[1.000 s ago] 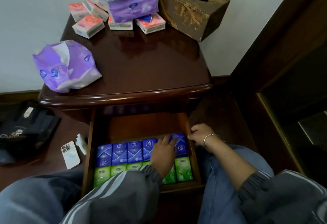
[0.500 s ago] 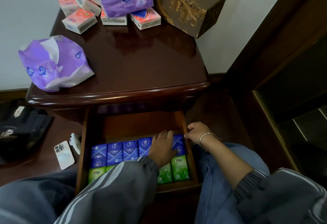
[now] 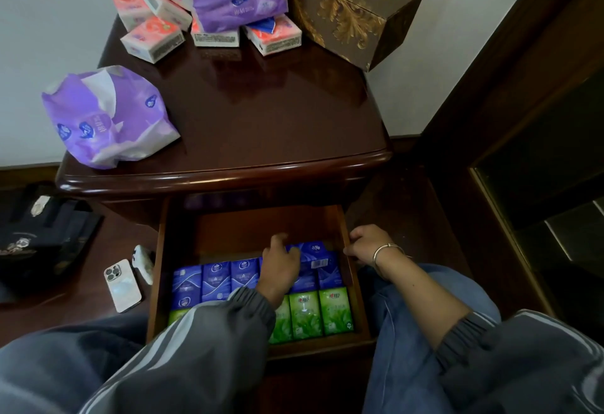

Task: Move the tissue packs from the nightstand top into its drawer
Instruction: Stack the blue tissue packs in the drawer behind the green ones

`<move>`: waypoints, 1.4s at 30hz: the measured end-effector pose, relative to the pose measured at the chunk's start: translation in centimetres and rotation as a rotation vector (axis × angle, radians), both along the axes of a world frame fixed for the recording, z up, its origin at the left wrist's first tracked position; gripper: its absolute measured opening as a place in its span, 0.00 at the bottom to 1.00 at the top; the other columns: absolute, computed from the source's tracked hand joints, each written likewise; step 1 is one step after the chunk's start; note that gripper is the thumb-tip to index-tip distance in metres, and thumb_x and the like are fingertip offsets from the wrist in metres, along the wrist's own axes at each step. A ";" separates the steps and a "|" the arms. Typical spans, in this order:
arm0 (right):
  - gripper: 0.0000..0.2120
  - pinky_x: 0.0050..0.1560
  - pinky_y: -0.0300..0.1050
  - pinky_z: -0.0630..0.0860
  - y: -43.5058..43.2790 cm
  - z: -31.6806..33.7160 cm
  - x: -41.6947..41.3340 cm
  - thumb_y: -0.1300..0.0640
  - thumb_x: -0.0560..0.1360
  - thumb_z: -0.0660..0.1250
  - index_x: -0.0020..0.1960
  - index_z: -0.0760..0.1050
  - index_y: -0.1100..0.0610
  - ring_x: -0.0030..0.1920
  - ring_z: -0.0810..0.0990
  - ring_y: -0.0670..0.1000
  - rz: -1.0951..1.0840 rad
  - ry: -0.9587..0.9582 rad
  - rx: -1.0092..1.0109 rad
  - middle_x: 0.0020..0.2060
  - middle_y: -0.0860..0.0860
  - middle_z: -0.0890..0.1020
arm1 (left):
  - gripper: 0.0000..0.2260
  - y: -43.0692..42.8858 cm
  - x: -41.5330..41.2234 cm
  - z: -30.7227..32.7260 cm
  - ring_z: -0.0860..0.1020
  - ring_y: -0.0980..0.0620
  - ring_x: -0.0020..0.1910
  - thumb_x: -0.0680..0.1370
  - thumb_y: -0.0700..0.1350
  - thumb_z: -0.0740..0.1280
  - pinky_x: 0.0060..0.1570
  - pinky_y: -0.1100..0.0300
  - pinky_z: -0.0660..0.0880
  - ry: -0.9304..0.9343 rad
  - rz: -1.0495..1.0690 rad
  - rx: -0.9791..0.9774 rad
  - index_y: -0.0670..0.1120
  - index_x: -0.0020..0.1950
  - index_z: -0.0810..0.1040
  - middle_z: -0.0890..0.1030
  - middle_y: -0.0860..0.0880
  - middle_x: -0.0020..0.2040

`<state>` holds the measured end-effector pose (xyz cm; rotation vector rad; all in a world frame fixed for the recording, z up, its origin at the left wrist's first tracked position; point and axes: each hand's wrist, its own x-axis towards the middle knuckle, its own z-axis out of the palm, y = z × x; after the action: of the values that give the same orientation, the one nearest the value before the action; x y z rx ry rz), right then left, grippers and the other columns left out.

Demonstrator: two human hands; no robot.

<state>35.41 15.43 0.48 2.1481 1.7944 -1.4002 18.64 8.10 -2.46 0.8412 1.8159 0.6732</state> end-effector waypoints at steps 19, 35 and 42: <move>0.04 0.49 0.50 0.80 -0.1 0.4 -0.1 0.60 0.71 0.69 0.45 0.79 0.58 0.45 0.81 0.54 0.075 -0.067 0.007 0.42 0.53 0.82 | 0.21 -2.1 5.1 -0.4 0.73 0.44 0.61 0.79 0.53 0.61 0.50 0.53 0.74 0.783 -0.575 -0.022 0.44 0.67 0.64 0.73 0.44 0.63; 0.12 0.53 0.51 0.79 0.2 0.1 -0.2 0.61 0.71 0.69 0.54 0.78 0.62 0.48 0.81 0.55 0.088 -0.084 0.020 0.48 0.56 0.83 | 0.27 -1.9 5.2 -3.7 0.46 0.46 0.78 0.82 0.55 0.46 0.74 0.44 0.46 0.886 -0.960 0.113 0.45 0.78 0.46 0.47 0.45 0.79; 0.01 0.47 0.48 0.78 0.1 0.3 -0.2 0.61 0.69 0.69 0.41 0.79 0.57 0.45 0.82 0.56 0.092 -0.083 0.041 0.40 0.55 0.83 | 0.26 0.0 3.6 -3.4 0.47 0.47 0.78 0.83 0.53 0.52 0.73 0.47 0.53 0.830 -0.915 0.160 0.47 0.78 0.48 0.46 0.47 0.79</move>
<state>35.19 15.52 0.78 2.0800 1.8807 -1.2470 22.19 8.14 -5.85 2.0859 1.7594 -0.1802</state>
